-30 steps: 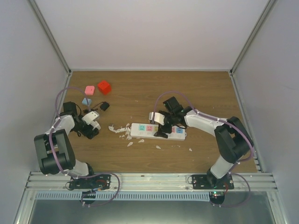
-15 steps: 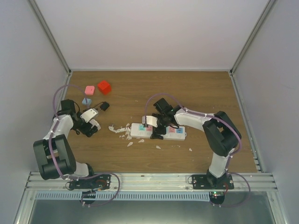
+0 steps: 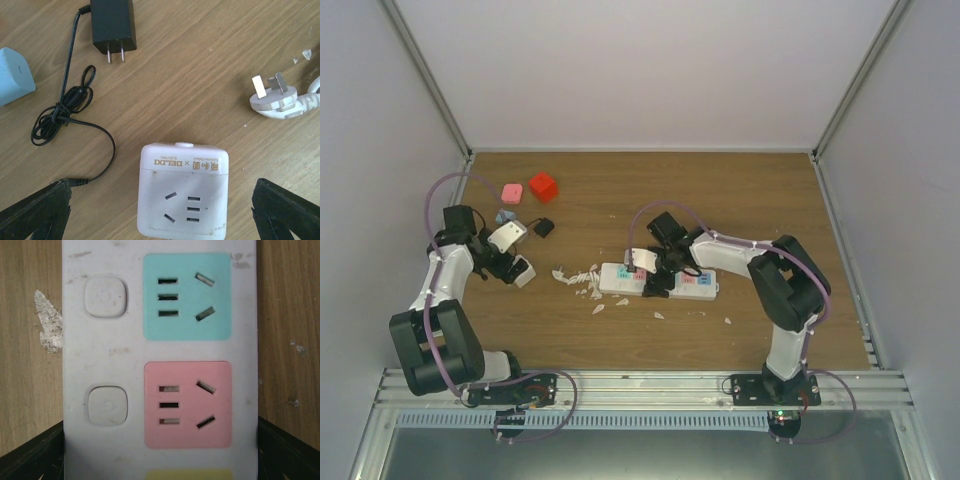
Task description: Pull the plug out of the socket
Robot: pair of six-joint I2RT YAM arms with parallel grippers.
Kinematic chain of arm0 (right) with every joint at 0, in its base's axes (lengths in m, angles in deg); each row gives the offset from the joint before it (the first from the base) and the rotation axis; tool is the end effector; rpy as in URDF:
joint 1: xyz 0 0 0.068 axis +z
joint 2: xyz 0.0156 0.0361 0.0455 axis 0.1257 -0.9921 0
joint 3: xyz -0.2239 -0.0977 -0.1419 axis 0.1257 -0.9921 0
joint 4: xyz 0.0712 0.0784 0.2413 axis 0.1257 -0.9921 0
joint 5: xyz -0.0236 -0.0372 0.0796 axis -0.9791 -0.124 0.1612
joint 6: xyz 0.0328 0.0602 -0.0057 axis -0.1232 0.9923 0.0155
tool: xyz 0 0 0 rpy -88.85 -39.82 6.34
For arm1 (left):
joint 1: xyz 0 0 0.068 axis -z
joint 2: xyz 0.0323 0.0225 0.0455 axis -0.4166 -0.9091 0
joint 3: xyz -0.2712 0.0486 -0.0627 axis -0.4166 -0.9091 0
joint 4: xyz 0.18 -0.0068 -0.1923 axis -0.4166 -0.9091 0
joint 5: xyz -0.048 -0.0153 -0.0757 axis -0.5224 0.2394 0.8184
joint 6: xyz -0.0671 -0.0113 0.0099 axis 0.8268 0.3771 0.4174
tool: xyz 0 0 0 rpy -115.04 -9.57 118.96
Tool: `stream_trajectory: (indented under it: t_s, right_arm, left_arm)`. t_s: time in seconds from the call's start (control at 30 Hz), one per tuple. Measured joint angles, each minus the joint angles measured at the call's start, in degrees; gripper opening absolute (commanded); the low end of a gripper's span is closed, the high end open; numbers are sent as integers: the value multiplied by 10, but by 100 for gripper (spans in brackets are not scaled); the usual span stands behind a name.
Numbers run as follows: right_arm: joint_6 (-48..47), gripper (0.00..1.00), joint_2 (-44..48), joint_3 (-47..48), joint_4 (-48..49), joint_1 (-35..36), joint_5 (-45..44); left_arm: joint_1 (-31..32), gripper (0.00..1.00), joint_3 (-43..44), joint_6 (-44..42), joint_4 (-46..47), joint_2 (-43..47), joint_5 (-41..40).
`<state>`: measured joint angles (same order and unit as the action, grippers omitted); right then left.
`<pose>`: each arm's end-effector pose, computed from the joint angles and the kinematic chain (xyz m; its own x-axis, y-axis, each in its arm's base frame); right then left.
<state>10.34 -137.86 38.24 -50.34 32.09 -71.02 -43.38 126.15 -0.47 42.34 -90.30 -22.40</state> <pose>0.2739 0.2466 0.1377 -0.1337 -0.8787 -0.4582 -0.9889 0.1482 0.0043 0.2489 0.0635 0.2066 -0.6439 0.5806 -0.4983 0.6080 0.7836 0.1273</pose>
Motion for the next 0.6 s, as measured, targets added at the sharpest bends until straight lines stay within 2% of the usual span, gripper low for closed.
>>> stream_trajectory:
  t_s: [0.3, 0.6]
  right_arm:
    - [33, 66, -1, 0, 14, -43, -4]
    - [62, 63, 20, -31, 46, -137, -25]
  left_arm:
    - [0, 99, 21, 23, 1, 0, 23]
    - [0, 99, 56, 52, 2, -27, 54]
